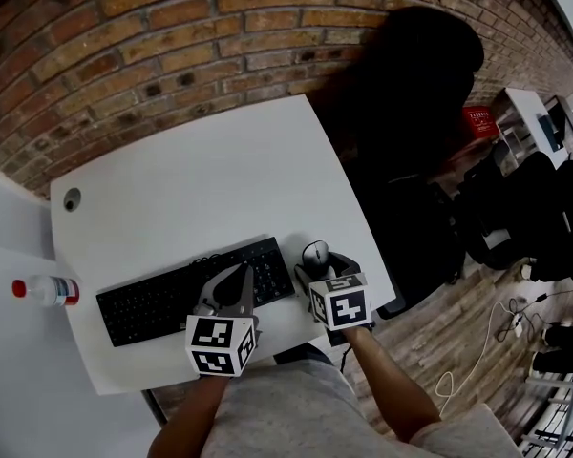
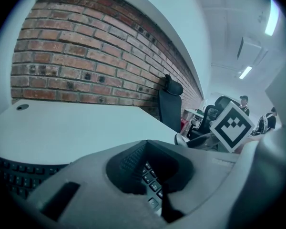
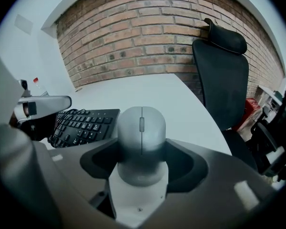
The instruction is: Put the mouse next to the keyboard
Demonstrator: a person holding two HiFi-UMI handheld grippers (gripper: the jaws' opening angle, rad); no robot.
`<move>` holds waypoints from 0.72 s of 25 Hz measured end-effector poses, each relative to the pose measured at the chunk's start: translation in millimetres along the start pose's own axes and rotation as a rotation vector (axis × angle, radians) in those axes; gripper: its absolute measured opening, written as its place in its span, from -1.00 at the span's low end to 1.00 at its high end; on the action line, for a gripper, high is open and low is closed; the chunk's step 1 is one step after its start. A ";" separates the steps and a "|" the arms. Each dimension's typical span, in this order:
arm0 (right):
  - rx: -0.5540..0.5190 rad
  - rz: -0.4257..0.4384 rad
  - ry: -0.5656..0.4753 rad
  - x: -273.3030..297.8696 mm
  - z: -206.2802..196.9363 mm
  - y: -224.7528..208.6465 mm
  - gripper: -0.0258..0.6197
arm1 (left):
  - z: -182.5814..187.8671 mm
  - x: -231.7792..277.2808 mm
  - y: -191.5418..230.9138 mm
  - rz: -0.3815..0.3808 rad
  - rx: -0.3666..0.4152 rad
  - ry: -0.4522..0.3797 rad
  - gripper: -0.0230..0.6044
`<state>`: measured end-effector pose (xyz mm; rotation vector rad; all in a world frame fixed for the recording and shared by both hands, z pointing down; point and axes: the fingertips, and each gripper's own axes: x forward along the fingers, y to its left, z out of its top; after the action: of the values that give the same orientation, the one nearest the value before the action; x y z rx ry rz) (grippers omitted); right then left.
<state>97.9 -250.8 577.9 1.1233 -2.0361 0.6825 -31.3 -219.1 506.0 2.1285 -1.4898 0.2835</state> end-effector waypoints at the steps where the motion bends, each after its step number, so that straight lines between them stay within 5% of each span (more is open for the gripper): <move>1: -0.006 -0.007 0.004 1.4 0.6 -0.4 0.03 | 0.1 0.1 -0.1 0.000 0.000 -0.001 -0.95; 18: 0.001 -0.077 0.063 16.9 -0.1 -4.8 0.03 | 3.7 -5.0 5.1 0.026 -0.010 -0.014 -0.95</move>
<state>95.7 -261.5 591.7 1.1605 -1.9295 0.6723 -38.2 -218.3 502.1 2.1093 -1.5249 0.2703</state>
